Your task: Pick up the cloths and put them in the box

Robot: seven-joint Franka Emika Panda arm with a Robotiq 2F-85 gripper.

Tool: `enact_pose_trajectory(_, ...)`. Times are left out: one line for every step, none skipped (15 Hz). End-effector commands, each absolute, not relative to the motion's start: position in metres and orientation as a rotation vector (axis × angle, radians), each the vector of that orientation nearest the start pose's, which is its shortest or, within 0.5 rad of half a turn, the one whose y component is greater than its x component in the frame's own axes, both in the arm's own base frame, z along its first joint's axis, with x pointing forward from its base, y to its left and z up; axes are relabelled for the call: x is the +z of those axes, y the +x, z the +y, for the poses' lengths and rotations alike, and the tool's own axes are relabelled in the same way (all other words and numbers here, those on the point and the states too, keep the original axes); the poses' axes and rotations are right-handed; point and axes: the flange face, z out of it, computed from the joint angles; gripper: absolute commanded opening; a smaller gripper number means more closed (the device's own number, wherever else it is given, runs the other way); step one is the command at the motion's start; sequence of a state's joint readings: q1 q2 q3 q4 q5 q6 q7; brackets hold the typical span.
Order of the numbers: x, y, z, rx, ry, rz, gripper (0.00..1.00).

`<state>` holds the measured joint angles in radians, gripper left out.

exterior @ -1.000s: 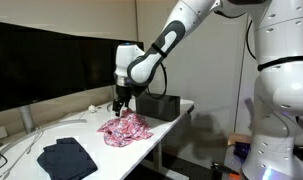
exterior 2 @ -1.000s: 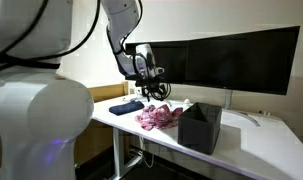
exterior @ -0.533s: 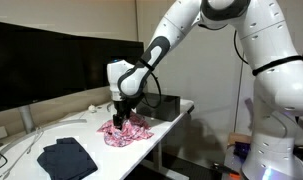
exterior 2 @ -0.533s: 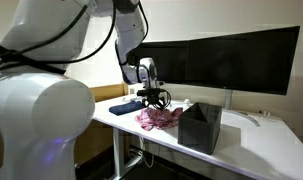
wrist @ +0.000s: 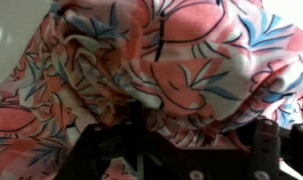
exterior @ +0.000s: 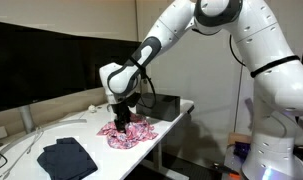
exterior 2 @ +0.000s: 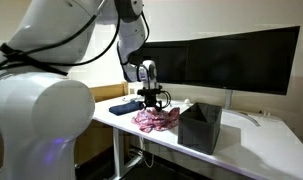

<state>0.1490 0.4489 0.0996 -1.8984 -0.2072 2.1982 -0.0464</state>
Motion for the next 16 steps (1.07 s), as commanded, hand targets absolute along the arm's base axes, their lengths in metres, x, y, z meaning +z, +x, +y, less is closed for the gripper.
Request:
enact_pose_trajectory(0.258, 0.599, 0.145, 0.329, -3.159, -0.792, 0.53)
enact_pose_trajectory(0.267, 0.599, 0.145, 0.321, -3.155, -0.811, 0.46)
enact_pose_trajectory(0.273, 0.6, 0.145, 0.314, -3.155, -0.823, 0.4)
enact_pose_trajectory(0.279, 0.6, 0.143, 0.3, -3.152, -0.834, 0.34)
enact_pose_trajectory(0.283, 0.6, 0.143, 0.291, -3.149, -0.845, 0.27)
enact_pose_trajectory(0.286, 0.6, 0.142, 0.28, -3.147, -0.857, 0.21)
enact_pose_trajectory(0.289, 0.6, 0.142, 0.276, -3.144, -0.864, 0.14)
enact_pose_trajectory(0.289, 0.6, 0.141, 0.282, -3.139, -0.873, 0.12)
enact_pose_trajectory(0.29, 0.599, 0.141, 0.284, -3.139, -0.882, 0.1)
enact_pose_trajectory(0.29, 0.598, 0.14, 0.289, -3.137, -0.893, 0.09)
enact_pose_trajectory(0.289, 0.598, 0.14, 0.293, -3.135, -0.901, 0.07)
enact_pose_trajectory(0.289, 0.597, 0.14, 0.3, -3.13, -0.91, 0.11)
enact_pose_trajectory(0.29, 0.595, 0.141, 0.304, -3.124, -0.921, 0.11)
enact_pose_trajectory(0.291, 0.594, 0.141, 0.308, -3.12, -0.93, 0.11)
enact_pose_trajectory(0.294, 0.592, 0.141, 0.309, -3.123, -0.939, 0.1)
enact_pose_trajectory(0.296, 0.591, 0.142, 0.309, -3.123, -0.943, 0.11)
